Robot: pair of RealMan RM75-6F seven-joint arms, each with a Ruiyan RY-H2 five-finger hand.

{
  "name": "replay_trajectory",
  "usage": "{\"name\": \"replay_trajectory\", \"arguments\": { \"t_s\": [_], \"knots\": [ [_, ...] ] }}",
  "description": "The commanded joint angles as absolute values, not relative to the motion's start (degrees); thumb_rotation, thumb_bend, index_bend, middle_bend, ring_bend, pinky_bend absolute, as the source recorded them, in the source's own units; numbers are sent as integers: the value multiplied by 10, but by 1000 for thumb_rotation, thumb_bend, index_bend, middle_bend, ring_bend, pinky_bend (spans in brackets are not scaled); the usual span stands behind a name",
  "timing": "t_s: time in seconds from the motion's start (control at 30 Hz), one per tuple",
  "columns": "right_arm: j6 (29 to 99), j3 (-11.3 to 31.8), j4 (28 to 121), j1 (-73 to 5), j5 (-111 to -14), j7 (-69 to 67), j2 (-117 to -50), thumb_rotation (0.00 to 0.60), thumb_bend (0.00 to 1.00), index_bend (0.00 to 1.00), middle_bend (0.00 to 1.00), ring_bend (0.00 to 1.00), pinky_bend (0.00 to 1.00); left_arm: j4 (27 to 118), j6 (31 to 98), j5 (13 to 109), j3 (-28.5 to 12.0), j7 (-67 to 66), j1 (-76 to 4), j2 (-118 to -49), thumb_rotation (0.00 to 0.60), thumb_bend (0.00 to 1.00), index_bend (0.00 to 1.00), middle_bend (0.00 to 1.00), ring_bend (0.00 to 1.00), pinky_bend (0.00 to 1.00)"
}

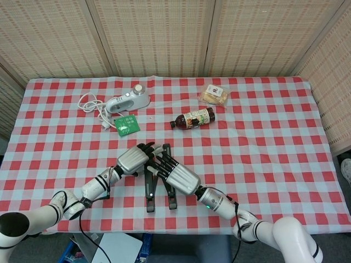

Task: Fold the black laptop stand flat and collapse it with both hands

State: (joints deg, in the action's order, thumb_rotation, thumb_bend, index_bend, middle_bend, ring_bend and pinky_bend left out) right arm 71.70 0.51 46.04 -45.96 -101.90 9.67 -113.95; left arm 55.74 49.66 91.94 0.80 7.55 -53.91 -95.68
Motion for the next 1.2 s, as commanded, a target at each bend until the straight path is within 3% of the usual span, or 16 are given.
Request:
{"name": "replay_trajectory", "arguments": {
  "t_s": [0.03, 0.27, 0.43, 0.53, 0.77, 1.2],
  "knots": [
    [713, 3, 462, -461, -1019, 98, -1141, 600, 0, 0, 0, 0, 0, 566, 493, 917, 6, 72, -542, -955, 600, 261, 0, 0, 18, 219],
    [717, -1, 482, -466, -1025, 113, -1133, 600, 0, 0, 0, 0, 0, 576, 493, 910, 2, 47, -540, -949, 600, 260, 0, 0, 18, 219],
    [706, -20, 545, -484, -1048, 94, -1078, 600, 0, 0, 0, 0, 0, 581, 502, 892, -4, 48, -525, -929, 600, 261, 0, 0, 18, 219],
    [664, -35, 611, -510, -1058, 66, -1024, 600, 0, 0, 0, 0, 0, 590, 512, 881, -8, 51, -513, -912, 600, 260, 0, 0, 17, 219],
    [489, -37, 762, -601, -1035, 27, -900, 600, 0, 0, 0, 0, 0, 615, 536, 861, -16, 54, -485, -871, 600, 261, 0, 0, 17, 218],
    [320, -10, 790, -696, -982, 5, -880, 600, 40, 0, 0, 0, 0, 627, 558, 858, -15, 59, -458, -850, 600, 260, 0, 0, 15, 213]
  ]
}}
